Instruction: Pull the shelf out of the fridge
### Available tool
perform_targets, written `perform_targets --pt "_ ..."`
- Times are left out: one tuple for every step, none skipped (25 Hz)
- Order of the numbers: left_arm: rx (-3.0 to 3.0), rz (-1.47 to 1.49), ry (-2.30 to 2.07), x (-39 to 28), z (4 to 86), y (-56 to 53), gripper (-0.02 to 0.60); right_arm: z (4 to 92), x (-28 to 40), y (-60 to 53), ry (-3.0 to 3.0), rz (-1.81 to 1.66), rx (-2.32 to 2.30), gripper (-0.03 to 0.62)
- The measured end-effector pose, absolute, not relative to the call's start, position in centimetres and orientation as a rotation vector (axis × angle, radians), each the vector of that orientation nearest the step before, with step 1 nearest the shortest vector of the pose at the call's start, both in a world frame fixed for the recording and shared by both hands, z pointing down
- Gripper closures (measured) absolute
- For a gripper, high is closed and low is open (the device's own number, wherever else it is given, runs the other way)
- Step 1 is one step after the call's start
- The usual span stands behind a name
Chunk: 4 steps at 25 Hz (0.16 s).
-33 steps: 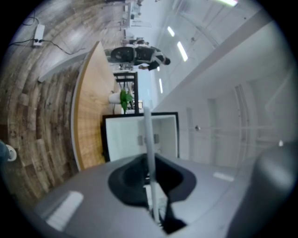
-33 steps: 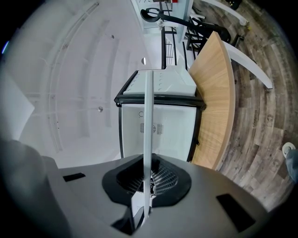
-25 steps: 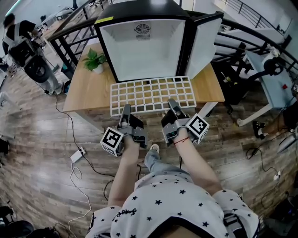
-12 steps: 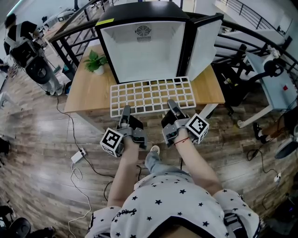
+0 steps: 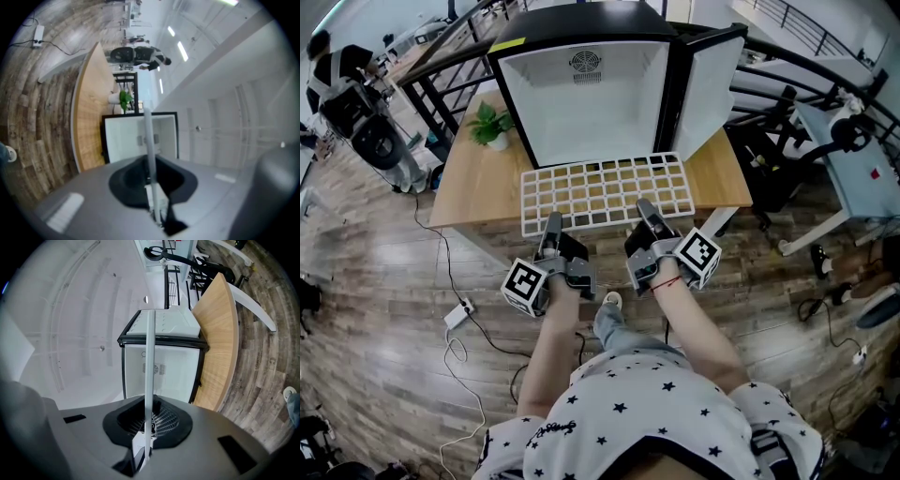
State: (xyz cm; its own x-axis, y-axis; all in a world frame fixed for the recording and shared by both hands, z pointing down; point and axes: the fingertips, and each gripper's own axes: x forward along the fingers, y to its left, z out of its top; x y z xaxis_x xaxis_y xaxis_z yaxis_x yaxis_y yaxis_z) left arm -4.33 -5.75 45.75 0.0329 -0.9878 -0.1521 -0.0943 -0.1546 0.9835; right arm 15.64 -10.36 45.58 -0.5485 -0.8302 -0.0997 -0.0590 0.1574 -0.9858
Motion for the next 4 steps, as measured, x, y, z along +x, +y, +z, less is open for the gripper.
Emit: perform_targets --pt "1.407 -1.256 -1.184 -4.35 45.77 -5.76 0.549 45.53 15.63 -10.35 1.763 -1.454 -0.851 0.556" --pt "1.407 -1.257 -1.184 -4.37 45.78 -5.76 0.549 45.50 15.63 -10.34 1.762 -1.453 -0.851 0.556" --pt "1.407 -1.257 -1.183 -4.39 45.79 -5.77 0.549 45.49 15.63 -10.33 1.761 -1.453 -0.851 0.556" --pt "1.406 -1.258 -1.183 -4.40 45.79 -5.77 0.549 45.48 15.62 -10.32 1.759 -1.453 -0.850 0.556"
